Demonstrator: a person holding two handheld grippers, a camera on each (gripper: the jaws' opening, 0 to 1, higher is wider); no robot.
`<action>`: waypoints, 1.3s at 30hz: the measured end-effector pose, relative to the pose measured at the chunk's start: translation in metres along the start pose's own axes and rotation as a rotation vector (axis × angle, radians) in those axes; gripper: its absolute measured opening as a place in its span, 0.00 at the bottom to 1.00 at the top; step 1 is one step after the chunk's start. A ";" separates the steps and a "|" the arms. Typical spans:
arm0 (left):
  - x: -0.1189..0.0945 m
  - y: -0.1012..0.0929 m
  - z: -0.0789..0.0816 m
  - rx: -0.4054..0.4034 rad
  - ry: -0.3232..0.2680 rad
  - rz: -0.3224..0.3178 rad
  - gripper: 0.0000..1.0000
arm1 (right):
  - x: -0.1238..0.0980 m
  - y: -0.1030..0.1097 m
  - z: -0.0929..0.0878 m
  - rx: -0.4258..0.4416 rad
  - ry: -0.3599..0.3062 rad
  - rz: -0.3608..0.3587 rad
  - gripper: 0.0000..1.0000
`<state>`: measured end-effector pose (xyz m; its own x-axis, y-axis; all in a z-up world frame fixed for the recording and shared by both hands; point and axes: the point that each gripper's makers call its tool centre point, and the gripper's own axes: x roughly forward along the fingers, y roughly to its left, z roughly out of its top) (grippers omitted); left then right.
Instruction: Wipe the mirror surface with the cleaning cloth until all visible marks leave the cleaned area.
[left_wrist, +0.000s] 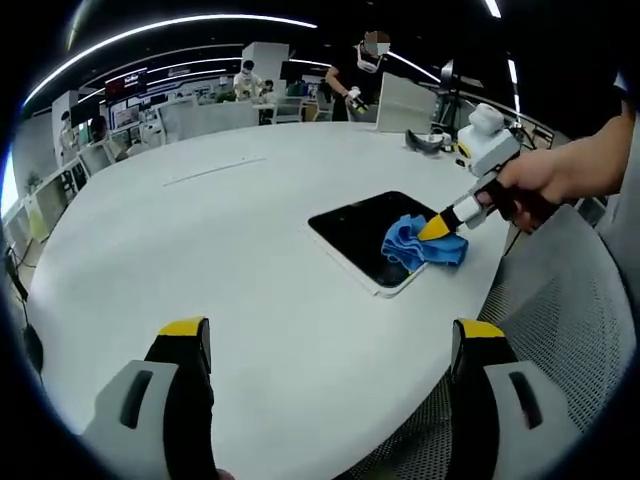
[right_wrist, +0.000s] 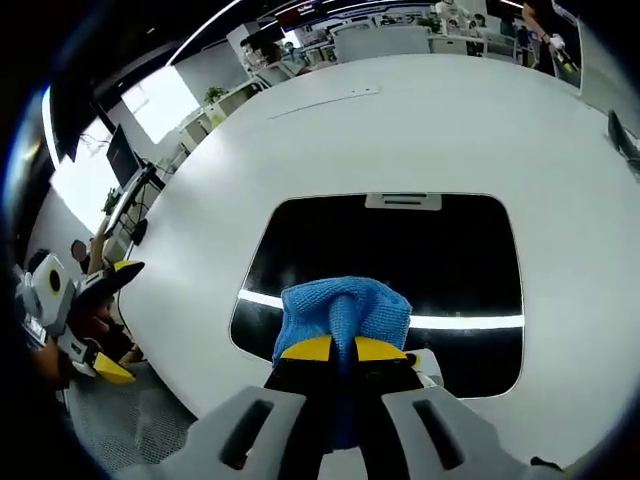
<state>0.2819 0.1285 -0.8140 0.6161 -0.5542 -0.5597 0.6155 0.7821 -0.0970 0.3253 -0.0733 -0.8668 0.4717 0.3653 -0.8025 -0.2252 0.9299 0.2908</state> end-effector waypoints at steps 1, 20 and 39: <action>0.000 0.000 0.000 0.001 0.001 -0.001 0.99 | 0.001 0.000 0.001 0.002 0.001 -0.002 0.01; -0.001 0.000 0.001 -0.013 -0.011 -0.003 0.99 | 0.017 -0.008 0.029 -0.017 0.006 -0.037 0.01; 0.000 -0.002 -0.001 -0.024 -0.003 -0.017 0.99 | 0.030 -0.015 0.054 -0.026 -0.013 -0.052 0.01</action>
<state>0.2804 0.1273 -0.8152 0.6074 -0.5681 -0.5553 0.6137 0.7794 -0.1261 0.3890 -0.0741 -0.8668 0.4943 0.3169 -0.8095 -0.2218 0.9463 0.2351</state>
